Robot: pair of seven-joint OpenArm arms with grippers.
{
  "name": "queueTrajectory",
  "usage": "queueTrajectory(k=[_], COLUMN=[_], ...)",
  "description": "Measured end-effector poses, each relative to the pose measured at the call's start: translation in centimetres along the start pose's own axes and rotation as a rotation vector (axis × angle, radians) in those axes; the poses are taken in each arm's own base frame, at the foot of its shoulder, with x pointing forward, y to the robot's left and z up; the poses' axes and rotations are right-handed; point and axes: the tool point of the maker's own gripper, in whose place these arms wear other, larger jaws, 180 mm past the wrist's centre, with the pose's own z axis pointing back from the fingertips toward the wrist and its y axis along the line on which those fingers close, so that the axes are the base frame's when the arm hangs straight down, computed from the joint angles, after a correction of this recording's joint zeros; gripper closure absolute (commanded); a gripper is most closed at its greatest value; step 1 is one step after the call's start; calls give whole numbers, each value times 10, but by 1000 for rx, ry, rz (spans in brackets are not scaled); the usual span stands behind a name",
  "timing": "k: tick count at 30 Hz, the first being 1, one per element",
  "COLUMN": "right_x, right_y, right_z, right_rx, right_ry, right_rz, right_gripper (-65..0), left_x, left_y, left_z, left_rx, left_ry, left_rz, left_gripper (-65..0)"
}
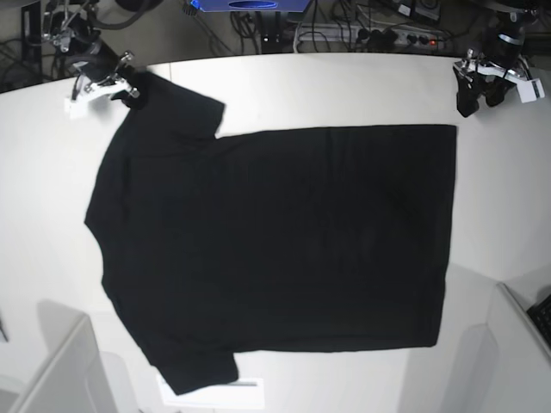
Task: Fold the T-shirt properly
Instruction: 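Move both grippers down to the shirt's shoulder corners and grasp them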
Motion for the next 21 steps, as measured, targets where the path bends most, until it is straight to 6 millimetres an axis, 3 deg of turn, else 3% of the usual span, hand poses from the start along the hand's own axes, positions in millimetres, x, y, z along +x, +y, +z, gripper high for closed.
queueTrajectory(k=[14,21], right_x=[-1,-1], right_y=[1,2], right_z=[-1,-1], right_rx=[10,11], right_ry=[2,3], right_rz=[-6,-5], right_gripper=[0,0], left_x=[-1,-11], left_y=[8,-20], left_z=[-39,-65], left_rx=[2,-93], left_ry=[16,35], left_rz=[121,140], left_gripper=[-471,-471])
